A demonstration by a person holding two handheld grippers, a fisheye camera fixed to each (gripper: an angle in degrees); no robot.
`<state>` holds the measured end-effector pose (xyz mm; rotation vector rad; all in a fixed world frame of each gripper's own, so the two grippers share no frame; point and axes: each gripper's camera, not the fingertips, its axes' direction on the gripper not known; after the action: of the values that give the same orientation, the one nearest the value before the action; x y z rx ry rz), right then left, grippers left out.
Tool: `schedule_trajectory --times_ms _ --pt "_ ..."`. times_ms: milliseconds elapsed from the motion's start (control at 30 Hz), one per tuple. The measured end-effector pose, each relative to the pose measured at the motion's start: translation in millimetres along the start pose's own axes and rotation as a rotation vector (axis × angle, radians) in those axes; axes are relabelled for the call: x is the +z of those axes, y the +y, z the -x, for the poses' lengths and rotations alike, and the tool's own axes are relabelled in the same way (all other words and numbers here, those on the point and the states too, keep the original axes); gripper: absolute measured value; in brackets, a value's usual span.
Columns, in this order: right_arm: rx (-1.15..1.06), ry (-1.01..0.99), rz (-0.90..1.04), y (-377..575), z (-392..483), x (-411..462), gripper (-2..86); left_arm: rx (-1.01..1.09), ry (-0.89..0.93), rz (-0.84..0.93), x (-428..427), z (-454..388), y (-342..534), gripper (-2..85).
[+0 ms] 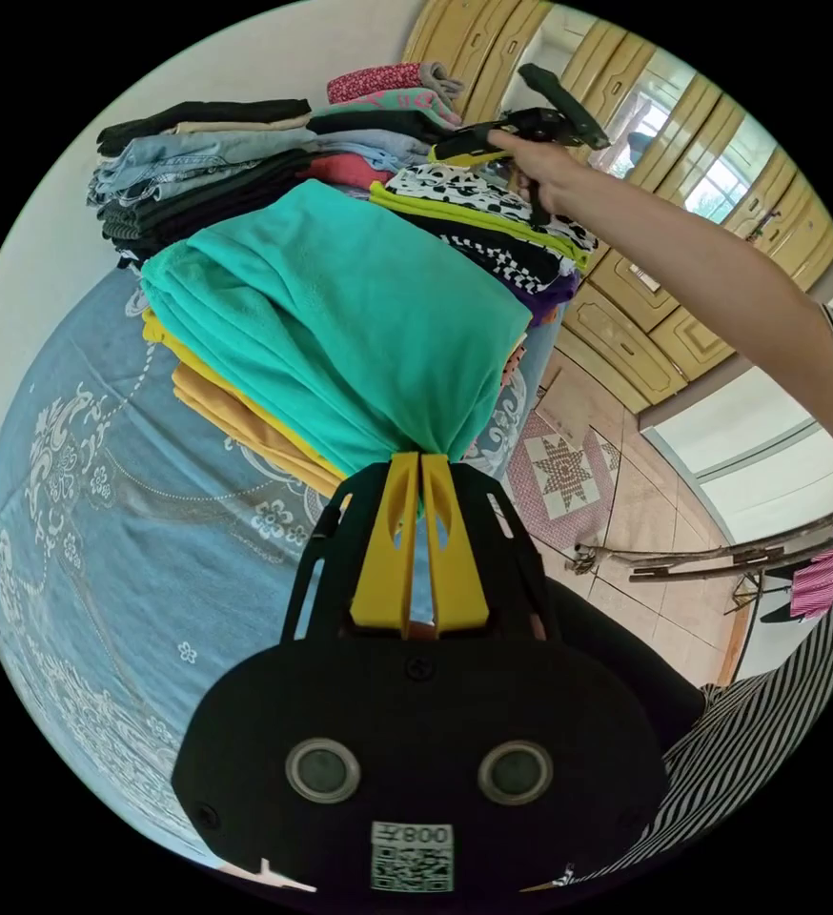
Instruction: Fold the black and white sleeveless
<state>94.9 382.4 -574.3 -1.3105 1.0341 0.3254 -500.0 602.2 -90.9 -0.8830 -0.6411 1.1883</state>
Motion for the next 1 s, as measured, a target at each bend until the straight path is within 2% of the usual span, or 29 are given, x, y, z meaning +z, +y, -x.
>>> schedule_trajectory --times_ms 200,400,567,800,1000 --pt "0.028 0.064 0.031 -29.5 16.2 9.8 10.3 -0.004 0.02 -0.017 -8.3 16.2 -21.0 0.2" --pt "0.058 0.118 0.063 -46.9 20.6 -0.5 4.6 0.013 0.031 -0.041 -20.8 34.6 -40.8 0.2" --pt "0.107 0.038 0.058 -54.8 11.3 -36.0 1.8 0.003 0.082 -0.074 -42.2 59.4 -54.7 0.2" --pt "0.079 -0.147 -0.185 -44.0 10.4 -167.9 0.9 -0.016 0.126 -0.219 -121.8 90.8 -66.0 0.1" --pt "-0.036 -0.304 -0.356 -42.3 29.5 -305.3 0.7 -0.046 0.135 -0.307 -196.2 120.7 -71.9 0.1"
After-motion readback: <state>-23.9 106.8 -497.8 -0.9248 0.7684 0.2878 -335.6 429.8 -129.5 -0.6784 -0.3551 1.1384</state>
